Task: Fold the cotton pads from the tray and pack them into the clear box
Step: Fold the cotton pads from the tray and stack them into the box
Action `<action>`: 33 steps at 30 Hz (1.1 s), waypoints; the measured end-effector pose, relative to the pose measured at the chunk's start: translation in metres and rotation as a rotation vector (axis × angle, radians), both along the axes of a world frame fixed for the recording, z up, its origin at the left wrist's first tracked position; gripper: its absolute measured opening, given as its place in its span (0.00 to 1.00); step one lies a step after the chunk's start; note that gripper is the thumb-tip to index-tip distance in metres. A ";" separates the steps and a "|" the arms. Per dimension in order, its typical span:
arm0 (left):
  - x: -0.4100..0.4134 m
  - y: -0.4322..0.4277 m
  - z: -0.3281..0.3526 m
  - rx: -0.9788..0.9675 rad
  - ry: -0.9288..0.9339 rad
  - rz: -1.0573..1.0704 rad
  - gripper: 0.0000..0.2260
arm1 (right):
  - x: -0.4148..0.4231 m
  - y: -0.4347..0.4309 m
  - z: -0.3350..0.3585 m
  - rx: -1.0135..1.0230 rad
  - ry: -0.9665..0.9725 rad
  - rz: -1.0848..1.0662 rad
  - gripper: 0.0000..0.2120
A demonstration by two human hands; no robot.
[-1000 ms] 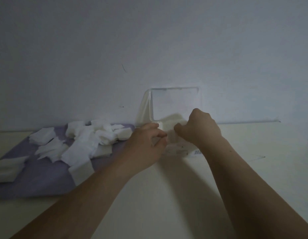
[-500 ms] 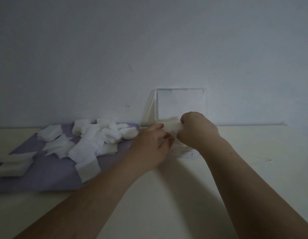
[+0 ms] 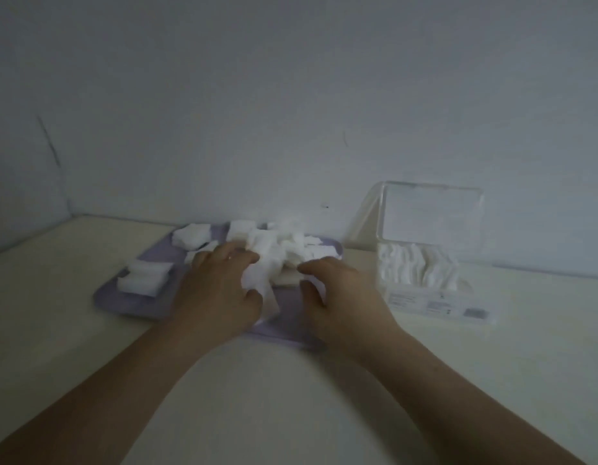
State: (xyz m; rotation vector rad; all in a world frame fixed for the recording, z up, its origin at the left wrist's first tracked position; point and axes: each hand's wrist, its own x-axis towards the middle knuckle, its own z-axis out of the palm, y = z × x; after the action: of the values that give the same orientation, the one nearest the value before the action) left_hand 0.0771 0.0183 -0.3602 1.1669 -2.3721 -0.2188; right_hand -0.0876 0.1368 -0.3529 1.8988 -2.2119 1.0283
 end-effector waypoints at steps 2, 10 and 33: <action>0.012 -0.007 -0.008 0.133 0.002 -0.034 0.28 | 0.002 -0.002 -0.018 -0.006 0.055 0.032 0.13; -0.015 -0.008 -0.016 0.284 0.221 -0.235 0.18 | -0.010 -0.005 -0.037 0.003 -0.167 0.013 0.13; -0.025 -0.013 -0.025 0.621 0.661 -0.238 0.12 | -0.034 -0.008 -0.041 -0.255 -0.824 0.038 0.12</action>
State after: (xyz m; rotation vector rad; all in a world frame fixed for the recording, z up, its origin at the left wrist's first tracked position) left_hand 0.0519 0.0050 -0.3856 0.8483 -1.8655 -1.2785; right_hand -0.1215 0.1290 -0.3938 1.5650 -2.1847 2.2881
